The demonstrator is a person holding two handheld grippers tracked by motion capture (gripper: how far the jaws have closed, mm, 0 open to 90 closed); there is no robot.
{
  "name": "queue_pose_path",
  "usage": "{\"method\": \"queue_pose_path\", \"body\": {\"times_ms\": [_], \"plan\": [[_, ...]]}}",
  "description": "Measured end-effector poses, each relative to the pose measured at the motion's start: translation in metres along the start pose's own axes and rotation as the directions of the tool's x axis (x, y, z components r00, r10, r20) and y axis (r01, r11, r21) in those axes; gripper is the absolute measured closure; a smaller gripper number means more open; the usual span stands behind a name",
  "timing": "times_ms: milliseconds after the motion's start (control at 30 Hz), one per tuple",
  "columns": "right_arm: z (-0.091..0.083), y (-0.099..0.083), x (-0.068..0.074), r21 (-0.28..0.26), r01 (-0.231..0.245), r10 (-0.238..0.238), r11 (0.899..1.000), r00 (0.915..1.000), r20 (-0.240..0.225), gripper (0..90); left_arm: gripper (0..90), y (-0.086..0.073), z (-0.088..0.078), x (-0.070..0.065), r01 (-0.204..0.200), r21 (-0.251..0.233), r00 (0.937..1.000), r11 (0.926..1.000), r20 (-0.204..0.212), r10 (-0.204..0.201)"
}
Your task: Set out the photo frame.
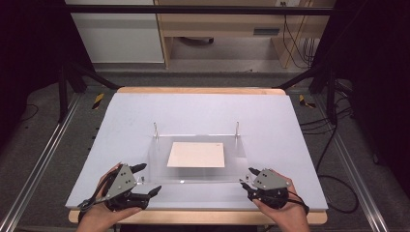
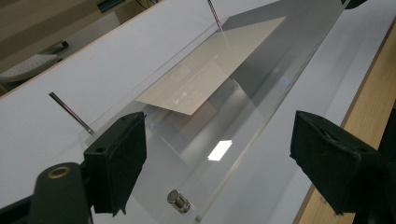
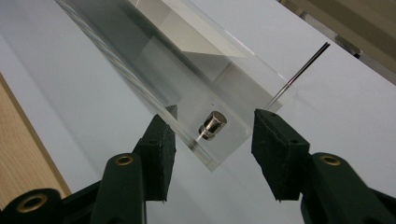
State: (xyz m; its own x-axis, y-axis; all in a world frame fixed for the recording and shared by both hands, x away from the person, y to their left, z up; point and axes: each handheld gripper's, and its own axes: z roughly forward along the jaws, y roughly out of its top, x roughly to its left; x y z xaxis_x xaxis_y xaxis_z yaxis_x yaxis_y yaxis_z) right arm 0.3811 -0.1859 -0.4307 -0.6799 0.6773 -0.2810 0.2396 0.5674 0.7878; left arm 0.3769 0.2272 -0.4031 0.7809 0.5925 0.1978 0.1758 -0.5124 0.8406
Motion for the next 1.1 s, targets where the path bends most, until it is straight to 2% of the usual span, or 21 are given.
{"method": "queue_pose_path", "body": {"times_ms": [233, 367, 433, 500, 533, 567, 700, 967, 1100], "plan": [[-0.001, 0.003, -0.002, 0.0, -0.017, 0.017, 1.0, 0.9999, 0.001, 50.4, 19.8, 0.0, 0.004, 0.0, -0.018, 0.014, 0.9998, 0.9997, 0.004, 0.018], [-0.002, 0.005, -0.003, -0.002, -0.027, 0.027, 1.0, 0.9996, -0.001, 50.5, 21.4, 0.002, 0.007, -0.001, -0.061, 0.034, 0.9982, 0.9976, -0.003, 0.061], [-0.002, 0.006, -0.004, -0.003, -0.031, 0.031, 1.0, 0.9995, 0.0, 50.6, 23.0, 0.004, 0.008, -0.002, -0.067, 0.027, 0.9978, 0.9974, 0.0, 0.067], [-0.003, 0.007, -0.005, -0.006, -0.039, 0.039, 0.999, 0.9992, -0.001, 50.7, 25.2, 0.006, 0.009, -0.002, -0.092, 0.037, 0.9958, 0.9951, 0.0, 0.092], [-0.003, 0.007, -0.005, -0.006, -0.039, 0.039, 0.999, 0.9992, -0.001, 50.7, 26.0, 0.006, 0.009, -0.002, -0.092, 0.037, 0.9958, 0.9951, 0.0, 0.092], [-0.003, 0.009, -0.006, -0.009, -0.044, 0.044, 0.999, 0.999, -0.002, 50.7, 27.6, 0.008, 0.01, -0.002, -0.113, 0.041, 0.9935, 0.9927, -0.001, 0.113], [-0.004, 0.011, -0.008, -0.006, -0.056, 0.056, 0.998, 0.9984, -0.004, 50.9, 32.5, 0.011, 0.014, -0.002, -0.137, 0.051, 0.9906, 0.9893, 0.001, 0.137], [-0.006, 0.019, -0.013, 0.0, -0.078, 0.078, 0.997, 0.997, -0.001, 51.8, 41.1, 0.017, 0.018, 0.0, -0.177, 0.057, 0.9841, 0.9826, -0.004, 0.178], [-0.006, 0.023, -0.016, -0.002, -0.09, 0.09, 0.996, 0.9959, -0.001, 52.2, 44.6, 0.02, 0.02, 0.003, -0.182, 0.057, 0.9831, 0.9816, -0.009, 0.183]]}}
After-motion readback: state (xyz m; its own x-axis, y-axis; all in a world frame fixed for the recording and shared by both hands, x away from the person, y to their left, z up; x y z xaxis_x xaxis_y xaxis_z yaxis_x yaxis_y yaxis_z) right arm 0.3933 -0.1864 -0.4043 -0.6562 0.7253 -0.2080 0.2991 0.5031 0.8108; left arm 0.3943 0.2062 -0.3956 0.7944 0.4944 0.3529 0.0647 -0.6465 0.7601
